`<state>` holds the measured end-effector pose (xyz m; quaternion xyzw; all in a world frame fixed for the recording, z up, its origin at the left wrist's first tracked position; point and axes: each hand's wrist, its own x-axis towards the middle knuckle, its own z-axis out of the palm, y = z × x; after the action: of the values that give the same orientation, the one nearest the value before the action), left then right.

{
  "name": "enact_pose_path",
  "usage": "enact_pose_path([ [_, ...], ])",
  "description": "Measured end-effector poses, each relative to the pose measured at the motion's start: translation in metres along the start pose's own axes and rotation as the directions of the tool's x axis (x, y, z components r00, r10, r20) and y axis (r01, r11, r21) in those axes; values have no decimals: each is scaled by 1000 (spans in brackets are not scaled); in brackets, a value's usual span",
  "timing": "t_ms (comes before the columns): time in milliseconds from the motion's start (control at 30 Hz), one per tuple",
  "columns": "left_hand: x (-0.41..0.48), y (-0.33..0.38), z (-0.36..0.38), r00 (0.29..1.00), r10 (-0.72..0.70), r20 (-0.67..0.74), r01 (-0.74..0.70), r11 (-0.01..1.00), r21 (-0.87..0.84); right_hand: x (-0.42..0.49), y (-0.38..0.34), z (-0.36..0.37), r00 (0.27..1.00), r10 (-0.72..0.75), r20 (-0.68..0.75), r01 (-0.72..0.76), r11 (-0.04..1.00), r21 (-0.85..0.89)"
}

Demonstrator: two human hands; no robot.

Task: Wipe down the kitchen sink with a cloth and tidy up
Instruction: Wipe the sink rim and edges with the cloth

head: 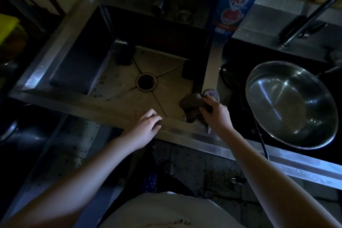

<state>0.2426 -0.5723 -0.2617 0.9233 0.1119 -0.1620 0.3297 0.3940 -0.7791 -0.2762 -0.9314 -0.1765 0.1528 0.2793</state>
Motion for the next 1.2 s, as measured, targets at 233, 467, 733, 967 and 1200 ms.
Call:
enact_pose_path([
  [233, -4, -5, 7, 998, 20, -63, -15, 996, 88, -44, -4, 6, 1000, 15, -22, -15, 1000, -16],
  [467, -6, -26, -22, 988, -72, -136, 87, 990, 112, -68, -23, 27, 994, 85, -67, -86, 996, -22],
  [733, -7, -62, -56, 969, -122, -216, 159, 974, 162, -65, -59, 53, 998, 63, -16, -64, 997, -53],
  [967, -7, -114, -96, 965, -118, -235, 151, 980, 127, -51, -110, 81, 998, 60, 33, -59, 998, -34],
  [1200, -9, -172, -141, 965, -105, -239, 148, 974, 169, -34, -174, 122, 996, 53, 69, -51, 998, -36],
])
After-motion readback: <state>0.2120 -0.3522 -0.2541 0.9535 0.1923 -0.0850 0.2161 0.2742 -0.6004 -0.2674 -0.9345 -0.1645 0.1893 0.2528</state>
